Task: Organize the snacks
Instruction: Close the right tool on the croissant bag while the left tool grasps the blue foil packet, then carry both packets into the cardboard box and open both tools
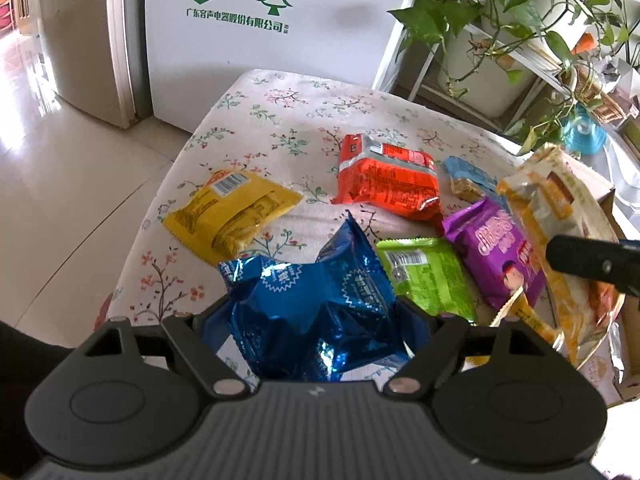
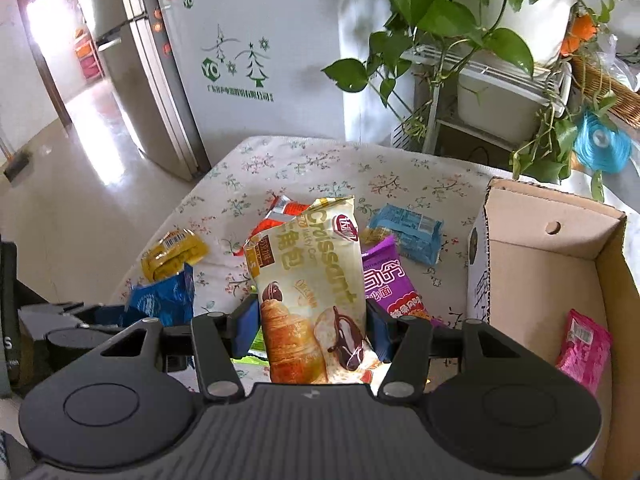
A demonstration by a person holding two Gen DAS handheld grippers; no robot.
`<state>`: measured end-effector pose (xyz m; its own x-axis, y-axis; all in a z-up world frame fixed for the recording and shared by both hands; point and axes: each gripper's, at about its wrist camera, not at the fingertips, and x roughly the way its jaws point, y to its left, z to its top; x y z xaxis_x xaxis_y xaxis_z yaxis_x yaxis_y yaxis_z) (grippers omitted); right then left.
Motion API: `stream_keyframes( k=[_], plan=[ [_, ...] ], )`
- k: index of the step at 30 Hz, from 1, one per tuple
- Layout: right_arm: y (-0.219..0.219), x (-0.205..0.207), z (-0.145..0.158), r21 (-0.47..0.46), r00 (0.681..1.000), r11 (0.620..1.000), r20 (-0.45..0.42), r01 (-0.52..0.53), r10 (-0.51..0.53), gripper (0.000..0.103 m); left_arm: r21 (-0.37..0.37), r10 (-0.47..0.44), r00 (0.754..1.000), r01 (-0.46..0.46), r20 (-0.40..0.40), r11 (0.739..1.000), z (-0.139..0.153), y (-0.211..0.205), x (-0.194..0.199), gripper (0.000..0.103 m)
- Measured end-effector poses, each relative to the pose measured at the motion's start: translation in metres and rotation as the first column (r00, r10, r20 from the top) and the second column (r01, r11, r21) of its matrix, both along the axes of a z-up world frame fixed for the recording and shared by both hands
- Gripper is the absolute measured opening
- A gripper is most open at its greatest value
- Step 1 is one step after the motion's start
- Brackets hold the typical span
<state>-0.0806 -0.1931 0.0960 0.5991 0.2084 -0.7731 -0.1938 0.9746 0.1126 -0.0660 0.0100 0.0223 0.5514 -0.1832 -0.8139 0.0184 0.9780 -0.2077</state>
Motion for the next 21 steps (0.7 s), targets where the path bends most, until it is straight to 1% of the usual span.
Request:
stream_keyframes(
  k=[14,18,21],
  plan=[
    [-0.011,-0.027,0.019,0.058,0.997,0.996,0.033,0.066,-0.068,0.062,-0.004,0.015,1.0,-0.015,-0.025,1.0,0.006,-0.002,-0.015,0.082],
    [-0.021,-0.03,0.025,0.075,0.994,0.994,0.055,0.086,-0.09,0.062,-0.009,0.001,1.0,-0.001,-0.025,1.0,0.01,-0.009,-0.018,0.082],
    [-0.033,-0.03,0.032,0.087,0.989,0.988,0.072,0.124,-0.13,0.062,-0.015,-0.015,1.0,0.015,-0.018,1.0,0.017,-0.018,-0.02,0.082]
  ],
)
